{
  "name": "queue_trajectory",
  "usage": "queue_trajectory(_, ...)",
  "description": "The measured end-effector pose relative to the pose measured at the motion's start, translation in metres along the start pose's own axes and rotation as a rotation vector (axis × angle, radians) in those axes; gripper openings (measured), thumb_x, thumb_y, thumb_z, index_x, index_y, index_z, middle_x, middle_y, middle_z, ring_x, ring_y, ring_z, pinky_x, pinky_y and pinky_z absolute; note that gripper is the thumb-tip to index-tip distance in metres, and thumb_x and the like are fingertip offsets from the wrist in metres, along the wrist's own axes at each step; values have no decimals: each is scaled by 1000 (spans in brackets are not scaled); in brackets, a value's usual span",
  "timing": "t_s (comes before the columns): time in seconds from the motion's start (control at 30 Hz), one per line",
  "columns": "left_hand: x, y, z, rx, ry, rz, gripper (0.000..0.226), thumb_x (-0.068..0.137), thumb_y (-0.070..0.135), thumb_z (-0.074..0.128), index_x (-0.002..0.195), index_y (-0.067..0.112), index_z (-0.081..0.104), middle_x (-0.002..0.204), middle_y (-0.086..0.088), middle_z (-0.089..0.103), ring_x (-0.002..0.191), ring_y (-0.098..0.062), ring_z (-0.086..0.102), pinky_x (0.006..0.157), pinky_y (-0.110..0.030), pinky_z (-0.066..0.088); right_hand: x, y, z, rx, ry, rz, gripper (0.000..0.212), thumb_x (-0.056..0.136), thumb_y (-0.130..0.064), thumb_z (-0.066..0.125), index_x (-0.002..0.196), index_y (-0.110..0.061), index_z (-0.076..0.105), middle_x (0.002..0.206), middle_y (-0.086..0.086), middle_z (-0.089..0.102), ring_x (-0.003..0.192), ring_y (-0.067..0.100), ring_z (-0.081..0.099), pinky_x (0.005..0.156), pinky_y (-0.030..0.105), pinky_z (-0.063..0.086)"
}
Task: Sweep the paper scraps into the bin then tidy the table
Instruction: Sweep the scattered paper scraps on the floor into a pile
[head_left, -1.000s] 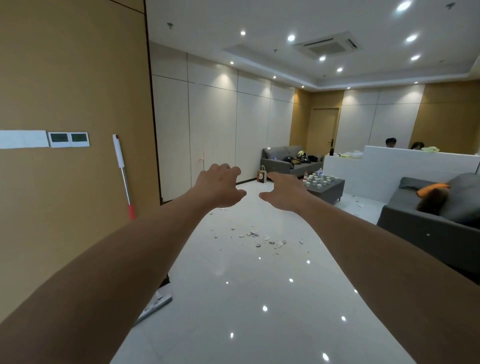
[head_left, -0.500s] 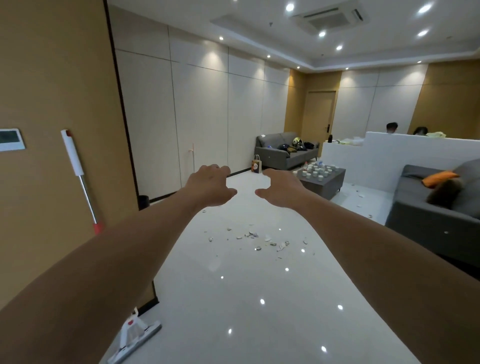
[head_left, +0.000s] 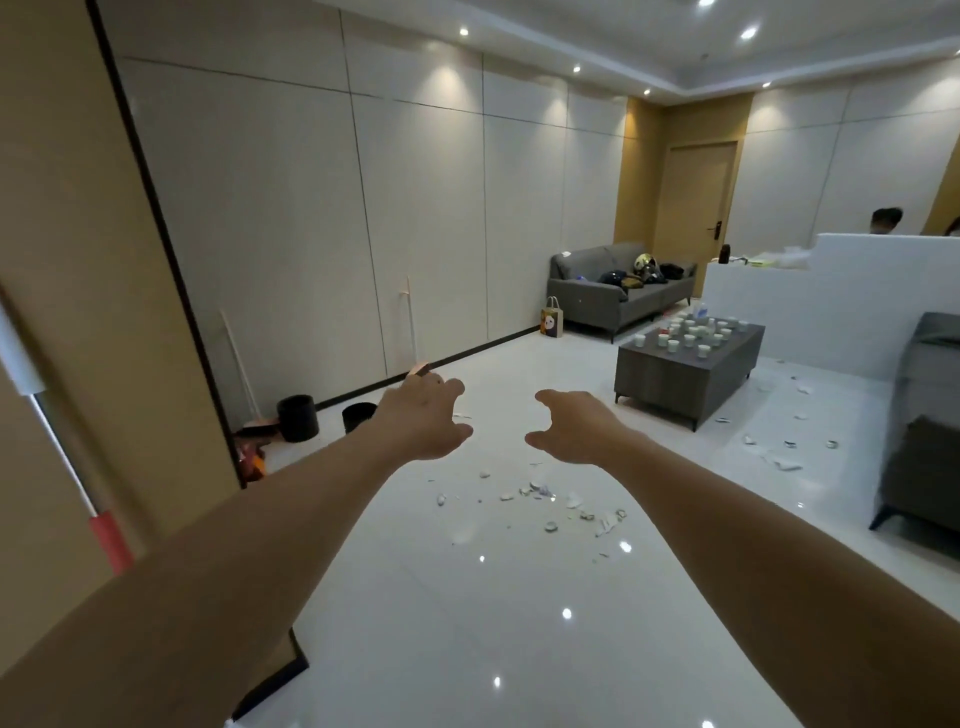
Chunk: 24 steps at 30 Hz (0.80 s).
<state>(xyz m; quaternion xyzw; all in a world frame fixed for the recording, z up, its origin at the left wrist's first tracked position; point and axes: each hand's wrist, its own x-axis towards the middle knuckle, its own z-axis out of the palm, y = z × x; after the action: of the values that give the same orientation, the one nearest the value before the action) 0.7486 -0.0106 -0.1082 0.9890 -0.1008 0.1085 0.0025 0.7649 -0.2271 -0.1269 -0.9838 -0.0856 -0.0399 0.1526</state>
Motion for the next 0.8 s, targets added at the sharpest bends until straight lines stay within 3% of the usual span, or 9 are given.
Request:
queue_trajectory(0.1, 63, -4, 26, 51, -70, -24, 62, 86, 54, 51, 141, 27, 38, 141, -3, 44, 126, -26, 39, 99, -45, 40, 69, 27, -3, -28, -34, -18, 59, 88, -44, 62, 138, -15, 47, 133, 8, 58, 120, 28, 52, 93, 38, 48)
queue_trajectory(0.33, 198, -44, 73, 44, -133, -89, 62, 87, 54, 51, 140, 26, 39, 137, -3, 46, 125, -26, 40, 94, -43, 43, 220, 46, 25, 7, -93, -74, 66, 91, -45, 62, 146, -15, 41, 137, 8, 56, 125, 28, 50, 93, 36, 44)
queue_trajectory(0.8, 526, -225, 178, -64, -174, -148, 63, 84, 54, 55, 139, 26, 41, 142, -3, 44, 126, -26, 42, 95, -42, 44, 579, 35, 115, 22, -166, -38, 69, 90, -45, 64, 148, -14, 39, 141, 8, 54, 128, 27, 48, 98, 33, 42)
